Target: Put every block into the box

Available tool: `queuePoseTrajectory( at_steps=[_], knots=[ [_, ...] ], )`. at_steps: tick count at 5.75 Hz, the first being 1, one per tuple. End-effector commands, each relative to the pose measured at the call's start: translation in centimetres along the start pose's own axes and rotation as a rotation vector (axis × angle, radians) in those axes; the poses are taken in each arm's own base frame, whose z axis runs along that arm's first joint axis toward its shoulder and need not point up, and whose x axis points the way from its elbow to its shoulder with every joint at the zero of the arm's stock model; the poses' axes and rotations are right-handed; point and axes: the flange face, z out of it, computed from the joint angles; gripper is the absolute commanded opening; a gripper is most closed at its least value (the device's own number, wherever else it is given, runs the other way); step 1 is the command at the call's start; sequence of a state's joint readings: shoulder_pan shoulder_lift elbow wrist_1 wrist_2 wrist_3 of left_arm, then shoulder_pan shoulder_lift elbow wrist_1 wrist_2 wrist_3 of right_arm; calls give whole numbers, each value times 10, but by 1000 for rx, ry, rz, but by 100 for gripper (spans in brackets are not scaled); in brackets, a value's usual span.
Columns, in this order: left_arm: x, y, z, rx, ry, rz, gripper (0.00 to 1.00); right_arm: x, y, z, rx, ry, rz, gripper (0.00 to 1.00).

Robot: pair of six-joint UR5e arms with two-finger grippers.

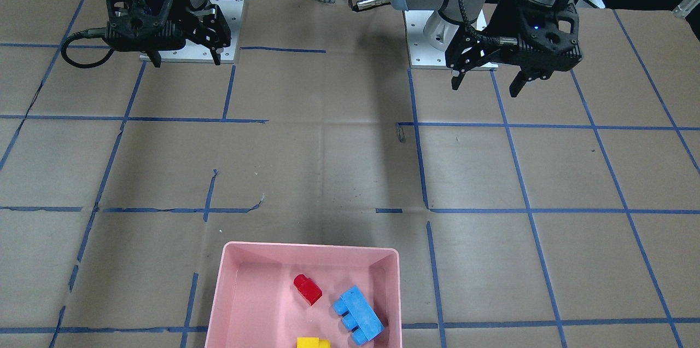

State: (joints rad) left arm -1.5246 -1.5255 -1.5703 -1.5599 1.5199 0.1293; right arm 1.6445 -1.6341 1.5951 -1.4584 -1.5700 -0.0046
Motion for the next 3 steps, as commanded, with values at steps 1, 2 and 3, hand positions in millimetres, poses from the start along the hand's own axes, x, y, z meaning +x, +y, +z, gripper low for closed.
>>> queuePoseTrajectory(
  at_steps=[1,2,3],
  knots=[
    [-2,0,4,-5,-14,-14,99,0,0,2,-2,-1,0,100],
    [-3,0,5,-10,-22,-24,99,0,1,4,-6,-1,0,100],
    [-4,-2,5,-11,-39,-24,99,0,1,4,-6,-2,0,100]
  ],
)
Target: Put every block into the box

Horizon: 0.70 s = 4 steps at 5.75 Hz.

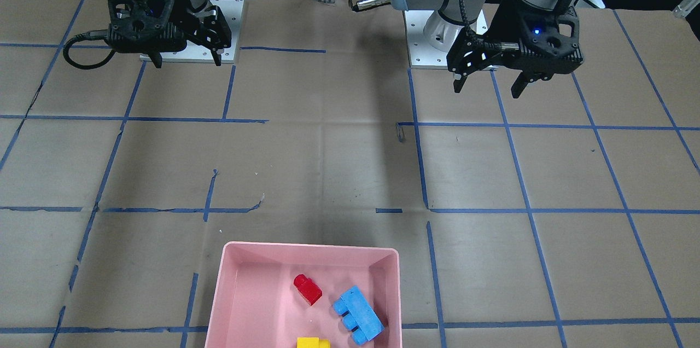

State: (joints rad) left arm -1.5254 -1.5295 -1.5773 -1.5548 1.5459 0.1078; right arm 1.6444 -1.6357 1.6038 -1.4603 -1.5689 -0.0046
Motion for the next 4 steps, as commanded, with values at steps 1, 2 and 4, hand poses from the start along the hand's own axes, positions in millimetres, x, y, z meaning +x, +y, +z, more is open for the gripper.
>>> queuePoseTrajectory(
  at_steps=[1,2,4],
  knots=[
    [7,-2,1,5,-21,16,99,0,1,-1,5,-1,5,100],
    [18,-3,4,8,-20,20,99,2,-3,-4,35,2,8,100],
    [20,-3,4,11,-20,24,99,3,-7,-13,65,-3,24,100]
  ],
)
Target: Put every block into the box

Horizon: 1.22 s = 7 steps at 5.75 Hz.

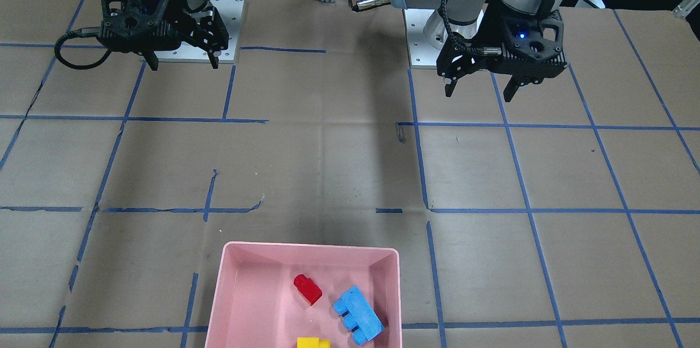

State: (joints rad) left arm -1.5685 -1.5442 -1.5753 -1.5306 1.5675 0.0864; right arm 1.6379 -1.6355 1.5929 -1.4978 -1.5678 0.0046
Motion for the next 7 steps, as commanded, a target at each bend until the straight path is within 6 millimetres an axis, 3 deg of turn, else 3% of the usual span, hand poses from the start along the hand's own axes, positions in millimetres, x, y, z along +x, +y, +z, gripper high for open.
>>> queuePoseTrajectory(
  at_steps=[1,7],
  knots=[
    [1,2,-2,4,0,6,99,0,-3,-10,30,-2,9,100],
    [2,7,-2,4,-2,5,99,-1,-4,-15,38,-11,9,100]
  ],
)
